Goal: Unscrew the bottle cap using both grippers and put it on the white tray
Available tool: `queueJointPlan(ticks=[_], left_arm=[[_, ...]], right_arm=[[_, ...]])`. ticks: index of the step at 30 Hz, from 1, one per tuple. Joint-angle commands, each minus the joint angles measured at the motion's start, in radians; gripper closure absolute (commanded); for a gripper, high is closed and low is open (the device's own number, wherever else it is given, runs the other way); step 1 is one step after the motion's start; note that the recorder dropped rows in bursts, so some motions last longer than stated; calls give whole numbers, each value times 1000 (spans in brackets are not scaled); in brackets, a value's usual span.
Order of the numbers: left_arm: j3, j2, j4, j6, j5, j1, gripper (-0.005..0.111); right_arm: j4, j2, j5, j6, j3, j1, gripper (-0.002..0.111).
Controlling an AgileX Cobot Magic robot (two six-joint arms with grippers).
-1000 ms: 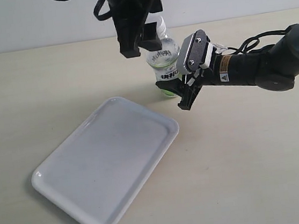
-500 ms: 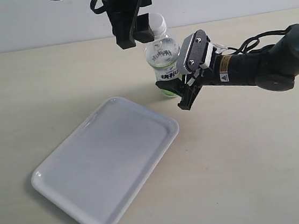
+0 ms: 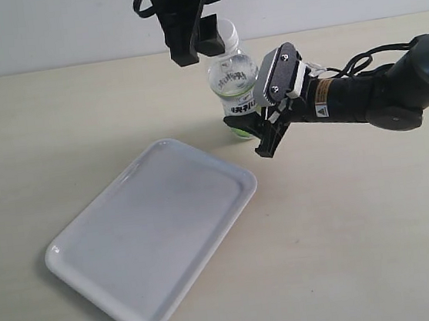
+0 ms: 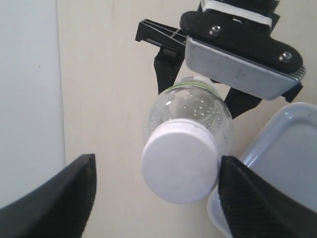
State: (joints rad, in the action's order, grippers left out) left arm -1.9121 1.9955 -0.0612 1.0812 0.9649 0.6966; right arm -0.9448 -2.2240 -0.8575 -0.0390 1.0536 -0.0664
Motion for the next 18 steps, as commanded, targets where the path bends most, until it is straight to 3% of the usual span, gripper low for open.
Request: queueJointPlan(ticks=[1,18], left_arm=[[-7,-6,-14,-10,-10,3,40],[-7,-6,-57,-8,43,3,40]], right_arm=[[3,12,-1,1,0,3,108],[3,12,-1,-11,0,3,108]])
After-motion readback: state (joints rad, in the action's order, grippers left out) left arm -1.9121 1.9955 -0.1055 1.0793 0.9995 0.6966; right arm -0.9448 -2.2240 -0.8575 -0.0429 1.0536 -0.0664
